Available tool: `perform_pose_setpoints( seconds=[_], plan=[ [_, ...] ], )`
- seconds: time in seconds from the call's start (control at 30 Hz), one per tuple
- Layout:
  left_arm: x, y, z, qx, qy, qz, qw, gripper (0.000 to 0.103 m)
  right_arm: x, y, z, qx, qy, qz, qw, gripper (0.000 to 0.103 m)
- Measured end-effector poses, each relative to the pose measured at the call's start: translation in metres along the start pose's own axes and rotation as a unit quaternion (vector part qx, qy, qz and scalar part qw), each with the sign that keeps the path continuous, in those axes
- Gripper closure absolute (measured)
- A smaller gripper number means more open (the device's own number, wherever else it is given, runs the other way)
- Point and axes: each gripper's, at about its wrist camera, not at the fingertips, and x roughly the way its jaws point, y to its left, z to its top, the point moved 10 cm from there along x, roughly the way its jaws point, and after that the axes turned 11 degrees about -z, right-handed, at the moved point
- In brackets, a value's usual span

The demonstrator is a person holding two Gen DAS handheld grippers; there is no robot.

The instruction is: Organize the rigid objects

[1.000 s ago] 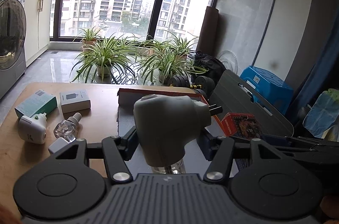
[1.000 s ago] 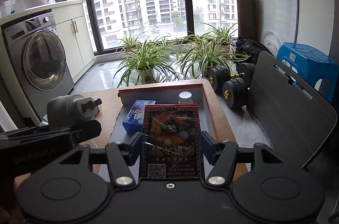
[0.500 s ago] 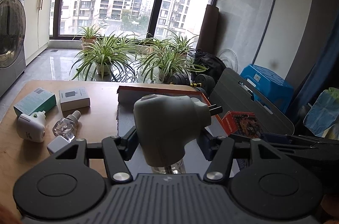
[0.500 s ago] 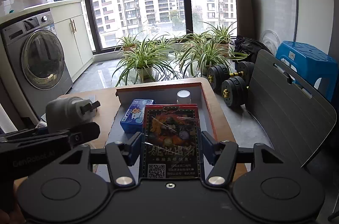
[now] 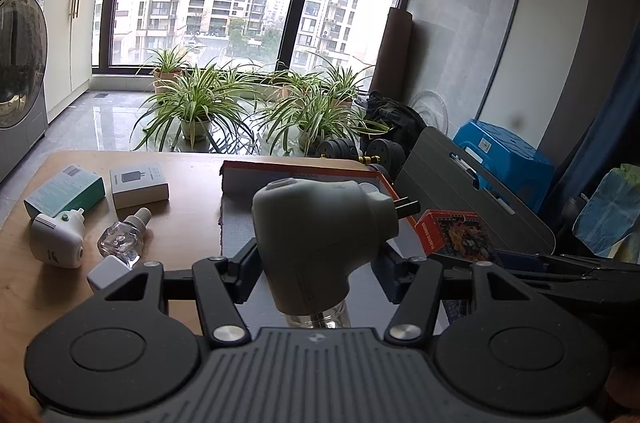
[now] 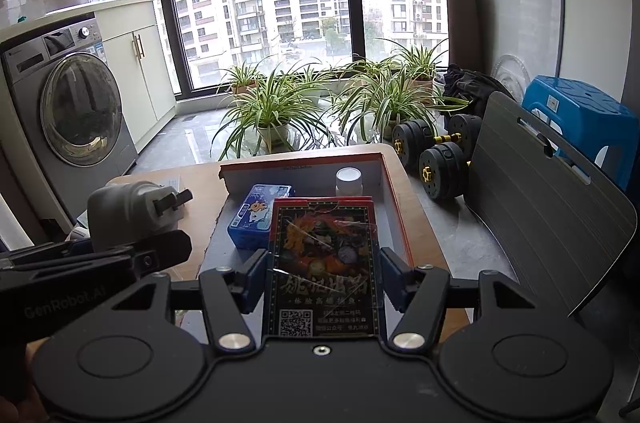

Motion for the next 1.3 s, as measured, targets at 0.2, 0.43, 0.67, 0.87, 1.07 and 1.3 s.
perform_pose_setpoints(
  seconds=[0.2,0.43,0.67,0.87,1.07,1.3],
  plan=[
    [0.0003,0.0014,-0.0001,-0.001,0.0,0.001,1.0,0.044,0.0019,0.0012,-0.0014,-0.001,0.002,0.001,1.0,0.032],
    [0.0009,0.005,-0.0013,-0.003,0.001,0.002,1.0,0.044,0.0027,0.0015,-0.002,-0.001,0.003,0.001,1.0,0.032],
    [0.0016,0.005,-0.0025,-0.005,0.001,0.003,1.0,0.044,0.0042,0.0016,-0.0035,-0.001,0.003,0.001,1.0,0.032],
    [0.0025,0.0046,-0.0025,-0.005,0.002,0.003,1.0,0.044,0.0042,0.0016,-0.0037,-0.001,0.004,0.001,1.0,0.032],
    [0.0024,0.0046,-0.0022,-0.005,0.002,0.003,1.0,0.044,0.0041,0.0016,-0.0035,-0.002,0.004,0.001,1.0,0.032],
    [0.0032,0.0042,-0.0048,-0.007,0.003,0.001,1.0,0.044,0.005,0.0021,-0.0046,-0.002,0.005,0.001,1.0,0.032]
  ],
)
